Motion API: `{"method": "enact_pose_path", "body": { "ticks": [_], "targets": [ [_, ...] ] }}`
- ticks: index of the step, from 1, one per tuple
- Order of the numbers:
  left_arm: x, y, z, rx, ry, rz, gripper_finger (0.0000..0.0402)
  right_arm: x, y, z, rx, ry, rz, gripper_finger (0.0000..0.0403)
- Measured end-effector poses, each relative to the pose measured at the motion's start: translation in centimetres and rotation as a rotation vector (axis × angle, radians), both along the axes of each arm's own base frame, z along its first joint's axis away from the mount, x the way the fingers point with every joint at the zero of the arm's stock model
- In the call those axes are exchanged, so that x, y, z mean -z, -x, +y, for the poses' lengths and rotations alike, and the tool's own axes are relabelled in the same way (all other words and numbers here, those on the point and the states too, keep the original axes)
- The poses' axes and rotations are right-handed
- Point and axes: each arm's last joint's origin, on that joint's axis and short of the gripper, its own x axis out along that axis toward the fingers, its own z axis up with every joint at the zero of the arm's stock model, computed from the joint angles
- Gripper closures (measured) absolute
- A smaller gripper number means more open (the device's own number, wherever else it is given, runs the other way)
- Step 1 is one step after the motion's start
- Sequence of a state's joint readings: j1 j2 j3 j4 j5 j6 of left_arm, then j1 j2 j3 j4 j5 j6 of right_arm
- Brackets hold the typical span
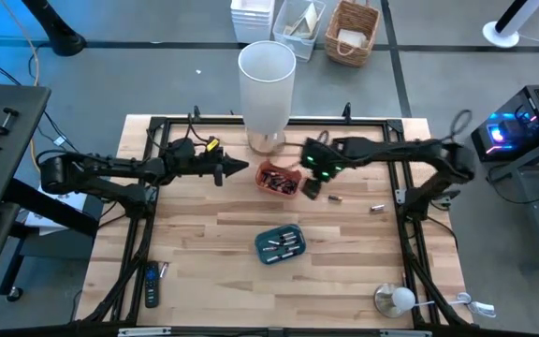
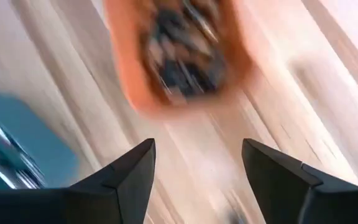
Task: Sort batteries
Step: Put the black battery into the orange bin
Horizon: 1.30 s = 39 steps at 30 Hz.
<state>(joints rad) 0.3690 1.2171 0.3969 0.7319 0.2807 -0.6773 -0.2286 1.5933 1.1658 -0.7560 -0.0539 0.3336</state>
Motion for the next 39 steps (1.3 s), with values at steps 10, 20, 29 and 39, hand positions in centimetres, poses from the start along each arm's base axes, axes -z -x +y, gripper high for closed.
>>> {"method": "enact_pose_path", "body": {
  "ticks": [10,20,29,39],
  "targets": [
    [0.2,0.2,0.4,-0.022,-0.078,0.033,0.0401,5.1,9.0,2.5,-0.001,0.003,0.17,0.0165],
    [0.3,0.2,0.4,-0.031,-0.075,0.043,0.0402,9.3,6.8,2.2,-0.213,0.137,0.209,0.0189],
    [0.3,0.2,0.5,-0.04,-0.043,0.039,0.0401,9.9,6.4,2.3,-0.174,0.042,0.243,0.0369],
    [-0.3,0.0,0.8,-0.051,-0.077,0.022,0.0402,-0.1,1.5,0.8,-0.089,0.109,-0.385,0.0369]
  ]
}}
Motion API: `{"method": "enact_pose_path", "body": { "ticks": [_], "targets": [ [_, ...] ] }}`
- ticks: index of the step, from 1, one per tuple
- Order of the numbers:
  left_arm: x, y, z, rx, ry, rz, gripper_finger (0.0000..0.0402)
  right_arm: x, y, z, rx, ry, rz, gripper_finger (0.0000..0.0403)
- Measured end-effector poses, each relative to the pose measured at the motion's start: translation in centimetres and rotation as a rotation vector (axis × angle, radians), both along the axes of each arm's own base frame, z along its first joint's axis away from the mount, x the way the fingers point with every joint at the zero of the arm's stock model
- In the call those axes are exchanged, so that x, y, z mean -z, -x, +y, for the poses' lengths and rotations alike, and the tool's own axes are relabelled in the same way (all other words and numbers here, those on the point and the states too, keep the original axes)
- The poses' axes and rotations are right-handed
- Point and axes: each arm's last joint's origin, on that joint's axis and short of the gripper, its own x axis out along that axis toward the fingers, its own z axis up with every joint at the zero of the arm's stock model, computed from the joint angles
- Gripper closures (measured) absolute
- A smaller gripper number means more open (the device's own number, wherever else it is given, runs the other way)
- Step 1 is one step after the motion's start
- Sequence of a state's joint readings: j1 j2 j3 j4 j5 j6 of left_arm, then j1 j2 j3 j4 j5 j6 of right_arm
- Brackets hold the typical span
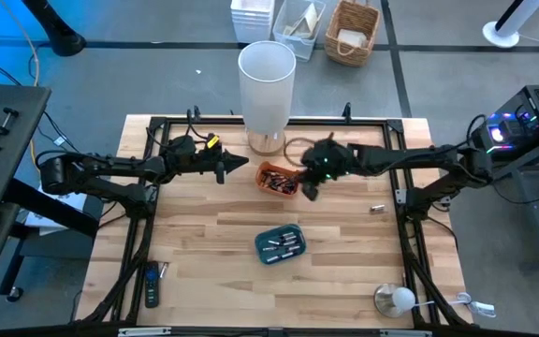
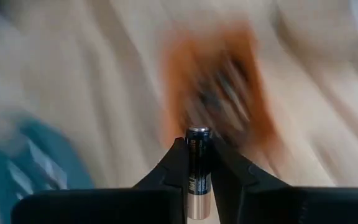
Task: Sort batteries
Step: Put the black battery into the orange bin, then put the silver battery into the blue bin
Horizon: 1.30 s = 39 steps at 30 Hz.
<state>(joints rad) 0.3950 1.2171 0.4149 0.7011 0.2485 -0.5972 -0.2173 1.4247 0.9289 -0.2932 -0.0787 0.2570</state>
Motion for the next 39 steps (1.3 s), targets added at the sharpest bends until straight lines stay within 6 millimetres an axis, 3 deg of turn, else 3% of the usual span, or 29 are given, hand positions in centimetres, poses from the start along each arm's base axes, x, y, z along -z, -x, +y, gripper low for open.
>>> {"method": "enact_pose_path", "body": {
  "ticks": [3,7,14,18,24,30,34,37,39],
  "targets": [
    [0.0,0.1,0.2,-0.007,0.001,0.0,0.0402,-0.9,-2.1,-0.2,-0.025,0.007,-0.133,0.0369],
    [0.1,0.1,0.2,-0.01,0.003,0.006,0.0402,1.6,-4.1,-0.5,0.014,0.041,-0.039,0.0364],
    [0.2,0.1,0.2,0.003,0.01,0.017,0.0402,4.5,-6.6,-1.0,0.04,-0.004,0.092,0.025],
    [0.4,0.1,0.2,0.003,0.019,0.038,0.0402,3.5,-6.7,-1.4,0.021,-0.016,0.194,0.0207],
    [0.6,0.2,0.2,0.008,-0.011,0.061,0.0402,1.0,-2.6,0.4,-0.057,-0.022,0.432,0.0203],
    [0.6,0.2,0.2,0.013,-0.044,0.071,0.0401,0.5,7.0,3.9,-0.004,-0.059,0.665,0.021],
    [0.7,0.2,0.2,0.016,-0.07,0.082,0.0401,2.4,13.1,5.3,0.06,-0.106,0.82,0.021],
    [0.7,0.2,0.2,0.017,-0.077,0.085,0.0401,3.8,14.7,5.6,0.058,-0.123,0.832,0.021],
    [0.7,0.2,0.2,0.017,-0.078,0.085,0.0402,4.6,14.4,5.6,0.031,-0.12,0.794,0.021]
  ]
}}
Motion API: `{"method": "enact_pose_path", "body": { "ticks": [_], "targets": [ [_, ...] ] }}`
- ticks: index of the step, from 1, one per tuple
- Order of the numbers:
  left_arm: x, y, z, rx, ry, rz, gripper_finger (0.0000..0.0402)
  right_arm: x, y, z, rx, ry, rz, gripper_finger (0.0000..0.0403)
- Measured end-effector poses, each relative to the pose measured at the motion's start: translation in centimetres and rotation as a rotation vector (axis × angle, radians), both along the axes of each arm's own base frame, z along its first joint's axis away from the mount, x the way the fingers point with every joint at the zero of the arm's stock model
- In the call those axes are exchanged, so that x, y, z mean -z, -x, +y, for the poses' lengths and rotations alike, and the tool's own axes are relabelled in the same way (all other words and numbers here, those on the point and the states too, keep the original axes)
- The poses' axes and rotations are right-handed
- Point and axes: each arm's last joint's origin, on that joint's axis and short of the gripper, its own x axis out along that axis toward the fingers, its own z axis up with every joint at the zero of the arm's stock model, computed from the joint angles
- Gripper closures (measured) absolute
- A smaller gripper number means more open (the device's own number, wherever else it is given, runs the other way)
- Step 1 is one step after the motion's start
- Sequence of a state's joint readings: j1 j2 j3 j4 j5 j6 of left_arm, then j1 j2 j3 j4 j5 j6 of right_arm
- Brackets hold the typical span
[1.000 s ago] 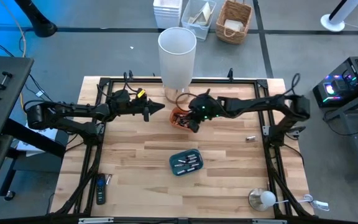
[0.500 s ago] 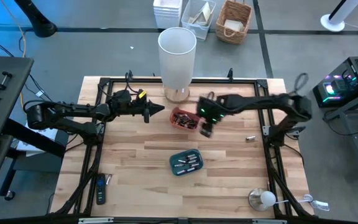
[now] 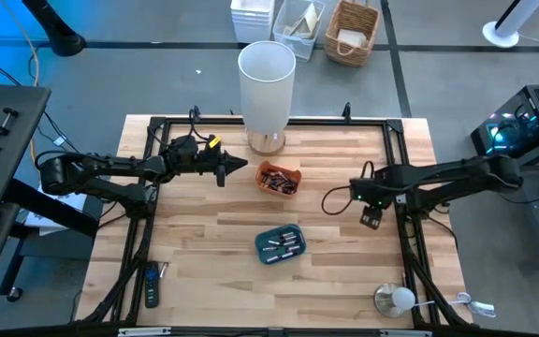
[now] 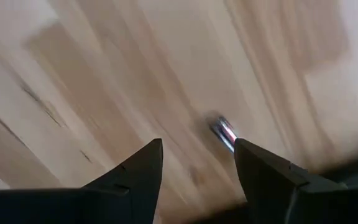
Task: Sort batteries
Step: Put the silver battery into the blue bin
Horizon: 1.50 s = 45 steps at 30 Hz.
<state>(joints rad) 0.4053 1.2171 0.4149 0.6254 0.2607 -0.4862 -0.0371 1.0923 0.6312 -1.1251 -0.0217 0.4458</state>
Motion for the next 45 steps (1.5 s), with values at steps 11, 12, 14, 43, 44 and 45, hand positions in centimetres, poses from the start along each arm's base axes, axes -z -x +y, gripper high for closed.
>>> {"method": "enact_pose_path", "body": {
  "ticks": [11,12,14,43,44,45],
  "targets": [
    [0.1,0.0,0.0,-0.012,0.008,0.008,0.0402,4.1,-1.3,-0.9,0.31,0.146,0.25,0.021],
    [0.1,0.0,0.0,-0.016,0.008,0.009,0.0402,4.5,-1.4,-1.0,0.323,0.149,0.274,0.021],
    [0.1,0.0,0.0,-0.019,0.007,0.008,0.0402,5.0,-1.5,-1.2,0.347,0.154,0.316,0.021],
    [0.1,0.0,0.1,-0.023,0.009,0.005,0.0401,6.7,-1.8,-3.2,0.494,-0.08,0.328,0.0368],
    [0.0,0.0,0.1,-0.024,0.013,-0.004,0.0402,6.4,-2.3,-3.2,0.495,-0.077,0.316,0.0368],
    [-0.1,0.0,0.1,-0.026,0.018,-0.017,0.0402,6.0,-2.8,-3.2,0.489,-0.082,0.299,0.0368]
  ]
}}
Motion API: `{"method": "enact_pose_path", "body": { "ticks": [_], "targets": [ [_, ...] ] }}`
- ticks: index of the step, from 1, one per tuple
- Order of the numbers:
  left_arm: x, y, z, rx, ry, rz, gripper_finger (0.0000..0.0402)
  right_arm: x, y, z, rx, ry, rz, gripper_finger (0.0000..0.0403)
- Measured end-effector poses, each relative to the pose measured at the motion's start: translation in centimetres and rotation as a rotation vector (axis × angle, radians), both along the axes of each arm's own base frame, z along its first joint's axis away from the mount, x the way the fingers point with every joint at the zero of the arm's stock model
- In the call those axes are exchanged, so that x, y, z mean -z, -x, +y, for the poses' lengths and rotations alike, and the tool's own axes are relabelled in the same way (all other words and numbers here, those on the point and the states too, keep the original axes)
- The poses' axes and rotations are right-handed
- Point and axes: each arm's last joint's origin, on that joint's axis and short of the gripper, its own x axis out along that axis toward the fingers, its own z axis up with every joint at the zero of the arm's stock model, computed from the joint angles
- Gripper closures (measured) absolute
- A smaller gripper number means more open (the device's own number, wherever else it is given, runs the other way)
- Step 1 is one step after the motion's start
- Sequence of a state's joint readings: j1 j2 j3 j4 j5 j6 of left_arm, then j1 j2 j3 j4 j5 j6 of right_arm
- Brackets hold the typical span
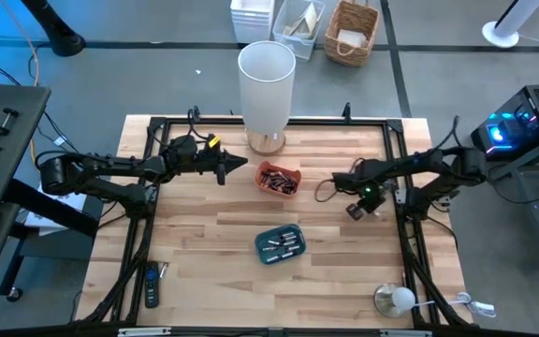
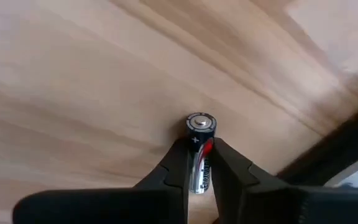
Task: Sort batteries
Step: Put the silver battery into the blue bin
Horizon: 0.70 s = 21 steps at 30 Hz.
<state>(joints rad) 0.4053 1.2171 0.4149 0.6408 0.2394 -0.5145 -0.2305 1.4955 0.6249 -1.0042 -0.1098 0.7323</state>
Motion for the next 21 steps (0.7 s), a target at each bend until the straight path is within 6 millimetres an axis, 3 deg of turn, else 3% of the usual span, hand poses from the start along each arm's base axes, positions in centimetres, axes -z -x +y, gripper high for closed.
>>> {"method": "enact_pose_path", "body": {
  "ticks": [3,6,9,12,17,21],
  "targets": [
    [-0.4,0.0,0.0,-0.001,-0.008,-0.035,0.0402,-3.0,-4.5,-0.7,-0.027,0.053,-0.273,0.0368],
    [-0.6,0.0,0.1,-0.004,-0.026,-0.055,0.0402,-6.8,-6.9,-1.3,-0.039,0.126,-0.42,0.0368],
    [-0.5,0.1,0.3,-0.01,-0.04,-0.047,0.0401,-11.5,-11.2,-2.5,-0.065,0.258,-0.786,0.0368],
    [-0.5,0.2,0.6,-0.016,-0.036,-0.047,0.0401,-15.2,-13.1,-3.1,-0.111,0.324,-1.0,0.0368],
    [-0.5,0.2,0.7,-0.017,-0.023,-0.049,0.0401,-18.2,-14.1,-1.3,-0.29,0.305,-1.118,0.0368],
    [-0.4,0.2,0.7,-0.016,-0.019,-0.041,0.0402,-16.6,-14.1,2.5,-0.489,0.136,-1.061,0.0368]
  ]
}}
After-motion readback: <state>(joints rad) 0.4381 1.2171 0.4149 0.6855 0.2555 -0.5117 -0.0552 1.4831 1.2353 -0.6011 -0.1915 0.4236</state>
